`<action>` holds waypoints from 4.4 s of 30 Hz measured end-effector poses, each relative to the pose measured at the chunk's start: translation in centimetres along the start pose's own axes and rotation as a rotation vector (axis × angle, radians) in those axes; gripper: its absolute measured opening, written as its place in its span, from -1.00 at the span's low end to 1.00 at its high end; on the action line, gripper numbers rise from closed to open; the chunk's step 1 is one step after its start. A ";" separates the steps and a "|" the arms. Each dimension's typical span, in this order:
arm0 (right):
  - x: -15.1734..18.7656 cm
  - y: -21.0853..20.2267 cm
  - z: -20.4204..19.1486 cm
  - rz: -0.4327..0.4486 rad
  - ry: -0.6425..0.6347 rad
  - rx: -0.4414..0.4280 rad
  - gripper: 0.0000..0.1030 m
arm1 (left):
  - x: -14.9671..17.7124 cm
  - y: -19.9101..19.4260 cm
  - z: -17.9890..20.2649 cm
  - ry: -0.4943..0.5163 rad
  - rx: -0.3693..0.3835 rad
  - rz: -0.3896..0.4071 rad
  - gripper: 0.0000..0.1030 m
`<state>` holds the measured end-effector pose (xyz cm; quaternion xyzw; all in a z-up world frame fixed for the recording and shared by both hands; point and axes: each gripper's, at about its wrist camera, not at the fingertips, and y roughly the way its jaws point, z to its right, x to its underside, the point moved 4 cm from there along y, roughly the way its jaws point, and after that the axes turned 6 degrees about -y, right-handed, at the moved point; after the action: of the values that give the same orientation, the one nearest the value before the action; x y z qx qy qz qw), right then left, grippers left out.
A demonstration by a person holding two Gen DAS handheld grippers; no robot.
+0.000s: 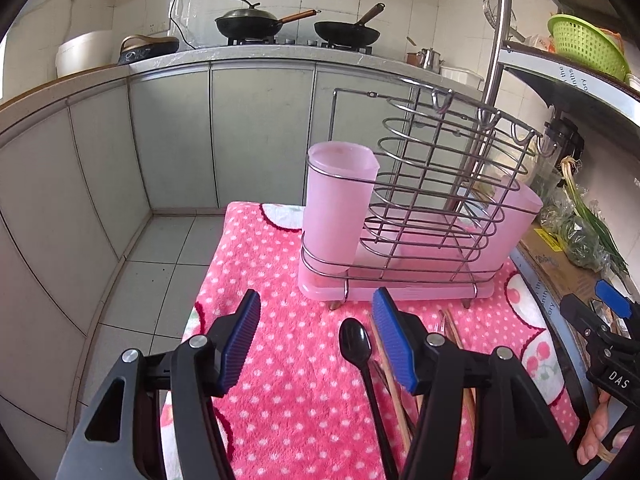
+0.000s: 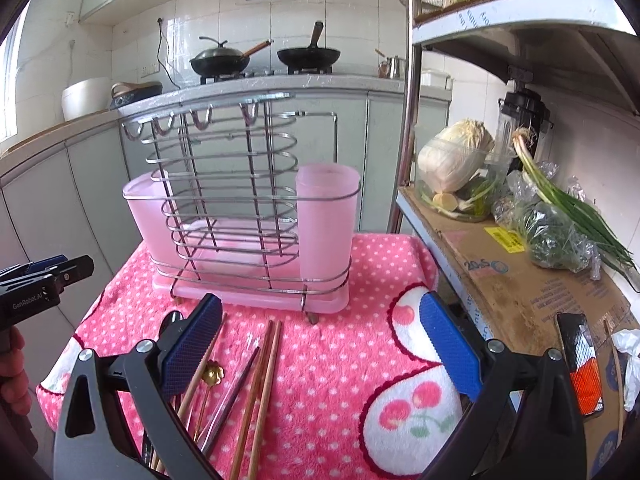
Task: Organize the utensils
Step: 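Grasp the black spoon with the left tool while the right tool grasps a wooden chopstick, then lift the black spoon with the left tool while the right tool lifts the chopstick toward the pink cup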
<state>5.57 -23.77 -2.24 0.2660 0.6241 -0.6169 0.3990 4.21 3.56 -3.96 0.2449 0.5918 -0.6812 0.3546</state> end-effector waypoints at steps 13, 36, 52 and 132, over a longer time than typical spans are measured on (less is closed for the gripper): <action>2.6 4.8 1.2 -0.246 0.140 -0.187 -0.14 | 3.6 7.1 -0.2 -0.128 0.172 -0.431 -0.53; 3.6 9.3 1.3 -0.444 0.260 -0.342 -0.40 | 5.6 12.7 0.0 -0.222 0.212 -0.658 -0.84; 4.1 14.7 -2.9 -0.651 0.192 -0.317 -0.77 | 5.6 11.3 -4.1 -0.216 0.157 -0.651 -0.83; -22.8 -2.6 9.1 0.341 0.158 -0.199 -0.88 | -20.9 -1.1 0.8 -0.185 0.317 0.436 -0.84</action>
<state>17.22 -29.30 18.77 0.3746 0.6572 -0.4531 0.4716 16.58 6.88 12.65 0.3554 0.3762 -0.6925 0.5025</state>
